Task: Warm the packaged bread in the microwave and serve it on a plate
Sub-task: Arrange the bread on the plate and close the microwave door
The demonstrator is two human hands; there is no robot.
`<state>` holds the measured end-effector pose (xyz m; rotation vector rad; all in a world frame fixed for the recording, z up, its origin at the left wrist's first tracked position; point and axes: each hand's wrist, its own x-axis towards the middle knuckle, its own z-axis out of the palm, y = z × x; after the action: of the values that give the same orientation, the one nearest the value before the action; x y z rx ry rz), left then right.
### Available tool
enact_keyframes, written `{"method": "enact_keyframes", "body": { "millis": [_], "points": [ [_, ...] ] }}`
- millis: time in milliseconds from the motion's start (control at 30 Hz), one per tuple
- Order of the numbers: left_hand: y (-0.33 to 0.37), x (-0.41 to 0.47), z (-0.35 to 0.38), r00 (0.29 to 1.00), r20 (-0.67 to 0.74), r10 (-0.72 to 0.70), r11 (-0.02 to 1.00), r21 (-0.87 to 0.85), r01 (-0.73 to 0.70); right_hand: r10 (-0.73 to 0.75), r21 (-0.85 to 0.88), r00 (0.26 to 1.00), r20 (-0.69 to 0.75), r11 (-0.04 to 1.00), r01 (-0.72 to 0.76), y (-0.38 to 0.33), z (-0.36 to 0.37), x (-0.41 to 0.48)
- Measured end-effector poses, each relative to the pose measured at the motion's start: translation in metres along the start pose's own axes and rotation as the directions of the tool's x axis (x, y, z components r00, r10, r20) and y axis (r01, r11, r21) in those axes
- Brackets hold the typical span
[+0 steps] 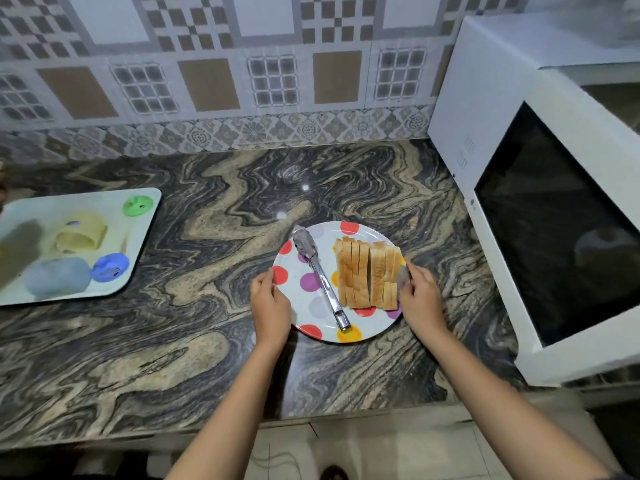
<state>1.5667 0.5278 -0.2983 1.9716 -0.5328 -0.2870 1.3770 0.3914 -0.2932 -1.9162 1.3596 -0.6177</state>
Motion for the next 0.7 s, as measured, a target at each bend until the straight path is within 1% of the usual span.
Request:
{"method": "enact_keyframes", "body": {
  "millis": [67, 167, 300, 333, 400, 433, 467, 500, 533, 600, 633, 700],
  "points": [
    [0.001, -0.006, -0.003, 1.000, 0.011, 0.024, 1.000, 0.000, -0.024, 0.001, -0.022, 0.999, 0.038, 1.000, -0.001, 0.000, -0.005, -0.007],
    [-0.003, -0.015, -0.006, 0.998, 0.028, 0.049, 0.999, 0.019, -0.050, -0.004, 0.008, 0.995, 0.096, 1.000, 0.003, 0.004, -0.014, -0.024],
    [0.004, -0.035, -0.010, 0.996, 0.081, 0.024, 0.997, 0.068, -0.029, 0.010, -0.013, 0.983, 0.183, 1.000, -0.008, 0.007, -0.027, -0.055],
    [0.011, -0.042, -0.011, 0.996, 0.079, 0.042, 0.995, 0.091, -0.050, 0.024, -0.008, 0.982, 0.189, 1.000, -0.023, 0.005, -0.032, -0.063],
    [0.029, -0.058, -0.010, 0.986, 0.102, 0.131, 0.985, 0.103, -0.142, 0.020, 0.065, 0.991, 0.135, 0.997, -0.029, -0.001, -0.048, -0.083],
    [0.042, -0.067, -0.009, 0.972, 0.146, 0.184, 0.976, 0.090, -0.199, -0.019, 0.110, 0.998, 0.054, 0.994, 0.013, -0.006, -0.060, -0.094],
    [0.057, -0.073, -0.005, 0.949, 0.203, 0.241, 0.964, 0.064, -0.258, -0.081, 0.139, 0.995, -0.055, 0.986, 0.088, -0.014, -0.074, -0.105],
    [0.074, -0.079, 0.000, 0.919, 0.251, 0.303, 0.948, 0.024, -0.319, -0.151, 0.147, 0.974, -0.167, 0.973, 0.176, -0.022, -0.090, -0.116],
    [0.092, -0.083, 0.006, 0.887, 0.282, 0.365, 0.927, -0.020, -0.375, -0.228, 0.133, 0.934, -0.275, 0.953, 0.272, -0.031, -0.106, -0.126],
    [0.132, -0.093, 0.020, 0.822, 0.311, 0.477, 0.875, -0.084, -0.477, -0.377, 0.022, 0.806, -0.456, 0.901, 0.433, -0.048, -0.140, -0.140],
    [0.151, -0.097, 0.027, 0.787, 0.320, 0.528, 0.846, -0.113, -0.522, -0.433, -0.058, 0.732, -0.525, 0.877, 0.477, -0.056, -0.157, -0.144],
    [0.186, -0.104, 0.043, 0.714, 0.345, 0.609, 0.792, -0.215, -0.571, -0.515, -0.207, 0.601, -0.611, 0.837, 0.506, -0.069, -0.188, -0.149]
  ]
}}
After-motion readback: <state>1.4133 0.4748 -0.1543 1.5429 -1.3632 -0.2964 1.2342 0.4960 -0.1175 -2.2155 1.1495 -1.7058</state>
